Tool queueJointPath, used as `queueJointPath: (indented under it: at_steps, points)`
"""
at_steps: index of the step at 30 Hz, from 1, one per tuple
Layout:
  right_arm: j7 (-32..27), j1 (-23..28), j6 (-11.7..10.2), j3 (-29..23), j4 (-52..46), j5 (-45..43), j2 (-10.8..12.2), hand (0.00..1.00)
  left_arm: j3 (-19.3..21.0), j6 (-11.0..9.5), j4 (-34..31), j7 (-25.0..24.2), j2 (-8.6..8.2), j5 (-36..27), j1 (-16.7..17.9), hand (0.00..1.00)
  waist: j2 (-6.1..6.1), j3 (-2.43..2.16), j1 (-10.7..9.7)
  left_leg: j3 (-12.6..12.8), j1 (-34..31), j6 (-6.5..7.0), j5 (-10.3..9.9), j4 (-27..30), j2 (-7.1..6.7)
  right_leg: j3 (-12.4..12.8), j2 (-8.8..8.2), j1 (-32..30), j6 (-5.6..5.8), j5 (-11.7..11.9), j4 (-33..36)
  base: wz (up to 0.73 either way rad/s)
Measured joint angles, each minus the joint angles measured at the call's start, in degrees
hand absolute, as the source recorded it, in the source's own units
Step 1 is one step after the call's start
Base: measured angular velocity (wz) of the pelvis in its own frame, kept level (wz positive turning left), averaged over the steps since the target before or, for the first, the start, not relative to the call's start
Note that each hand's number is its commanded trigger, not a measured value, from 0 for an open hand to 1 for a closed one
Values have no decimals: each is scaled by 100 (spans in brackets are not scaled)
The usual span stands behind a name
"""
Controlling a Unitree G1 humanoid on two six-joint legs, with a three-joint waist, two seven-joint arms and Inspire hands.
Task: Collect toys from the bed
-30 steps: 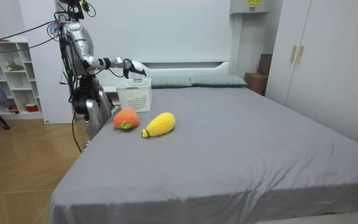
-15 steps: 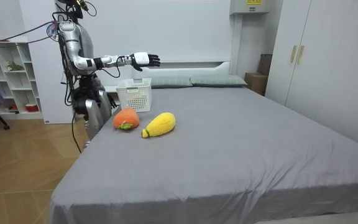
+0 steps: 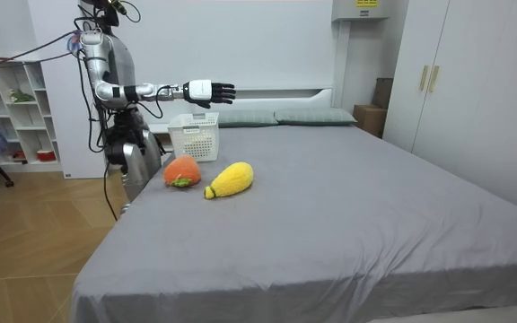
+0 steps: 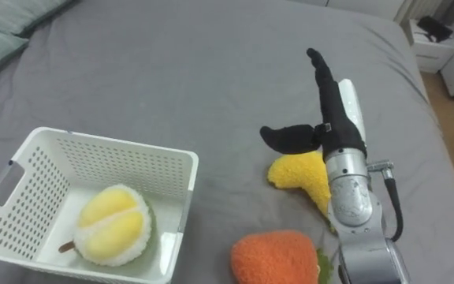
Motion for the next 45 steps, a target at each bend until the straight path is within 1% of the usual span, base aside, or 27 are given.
queueJointPath:
  at_steps: [3, 6, 8, 11, 14, 17, 19, 21, 23, 27, 29, 30, 33, 34, 36, 39, 43, 44, 45]
  points:
    - [-11, 0, -8, -147, 167, -4, -6, 0, 100, 0, 0, -18, 4, -4, -23, 0, -35, -3, -13, 2, 4, 0, 0, 0, -1, 5, 2, 3, 0, 0, -2, 0]
    - [-18, 0, -8, -254, 386, -1, -35, 0, 198, -2, 0, -32, 7, -1, -51, 0, -92, 29, -21, 0, -13, 0, -1, 1, -1, 2, 3, 3, 0, 0, -3, 0]
    - [-20, 33, -7, -303, 441, 8, -38, 0, 203, -1, 1, -38, 6, 0, -37, 0, -101, 35, -45, 0, -15, 2, -3, 2, -2, 1, 1, 3, 0, 0, -4, 0]
    - [-98, 113, -26, -394, 562, -5, -47, 0, 203, 4, 0, -37, 9, -8, -26, 0, -99, 37, -70, -6, -16, 6, -6, 11, -5, -44, -8, -4, 1, 1, -4, 0]
    - [-165, 111, -29, -469, 1064, -4, -61, 0, 200, 11, -2, -30, 11, -4, -23, 0, -92, 41, -94, -2, -21, 7, -7, 17, -5, -41, -12, 2, 2, 1, -4, 0]
    - [-164, 110, -23, -473, 1416, 22, -76, 0, 187, 13, -10, -15, 11, -3, 36, 0, -59, 52, -148, -8, -21, 7, -7, 12, -5, -50, -12, -4, 2, 1, -2, 0]
    - [-164, 103, -36, -521, 1745, 23, -121, 0, 197, 13, -9, -9, 20, 7, 62, 0, -53, 49, -150, -10, -17, 7, -6, 8, -5, -51, -11, -3, 2, 1, 0, 0]
    - [-164, 100, -27, -642, 2119, 83, -135, 0, 198, 12, -10, -5, 23, 5, 83, 0, -52, 48, -132, -10, -13, 7, -5, 8, -6, -56, -11, -4, 2, 1, -1, 0]
    - [-163, 97, -28, -652, 2321, 124, -163, 0, 198, 16, -20, -2, 23, 7, 106, 0, -60, 45, -131, -10, -13, 6, -5, 10, -6, -57, -11, -6, 2, 1, -2, 0]
    - [-160, 38, -23, -653, 2757, 147, -238, 0, 215, 19, -152, -10, 24, 8, 195, 0, -118, 19, -92, -20, -14, 6, -5, 7, -7, -66, -11, 1, 2, 0, -6, 0]
    - [-160, -103, -23, -655, 3077, 182, -253, 0, 319, 27, -151, -23, 23, 6, 213, 0, -142, 24, -77, -22, -2, 6, -5, 10, -7, -67, -11, 24, 2, 0, -12, 0]
    - [-163, -140, -36, -657, 3274, 284, -277, 0, 383, 28, -142, -22, 23, 6, 223, 0, -149, 33, -33, -28, 22, 7, -6, 8, -8, -73, -11, 62, 2, 1, -20, 0]
    - [-162, -178, -32, -657, 3796, 421, -343, 0, 422, 27, -120, -11, 49, 11, 243, 0, -162, 35, 58, -73, 40, 7, -8, 8, -15, -97, -18, 85, 2, 1, -17, 7]
    - [-162, -183, -33, -657, 3874, 422, -354, 0, 422, 27, -120, -11, 57, 23, 266, 0, -162, 35, 65, -84, 33, 7, -8, 11, -16, -115, -20, 86, 2, 0, -15, 10]
    - [-163, -318, -36, -661, 4353, 422, -402, 0, 423, 27, -76, -11, 110, 67, 376, 0, -147, 39, 88, -114, 23, 7, -7, 31, -19, -183, -27, 99, 2, 0, -7, 8]
    - [-167, -335, -36, -668, 4761, 472, -470, 0, 425, 30, 7, -11, 160, 66, 449, 0, -128, 43, 148, -174, -26, 7, -7, 49, -27, -222, -31, 96, 2, 0, -8, 9]
    - [-203, -339, -38, -668, 4930, 477, -476, 0, 423, 38, 6, -16, 159, 63, 526, 0, -86, 49, 162, -235, -84, 5, -5, 73, -34, -266, -33, 83, 2, 0, -10, 10]
    - [-234, -341, -38, -669, 4944, 477, -478, 0, 423, 39, 6, -18, 160, 63, 528, 0, -77, 47, 160, -284, -126, 3, -3, 95, -42, -309, -37, 74, 2, 0, -16, 18]
    - [-254, -361, -48, -668, 4975, 482, -480, 0, 418, 38, 5, -18, 160, 61, 512, 0, -62, 56, 159, -325, -149, 3, -2, 119, -48, -361, -40, 76, 3, 0, -21, 18]
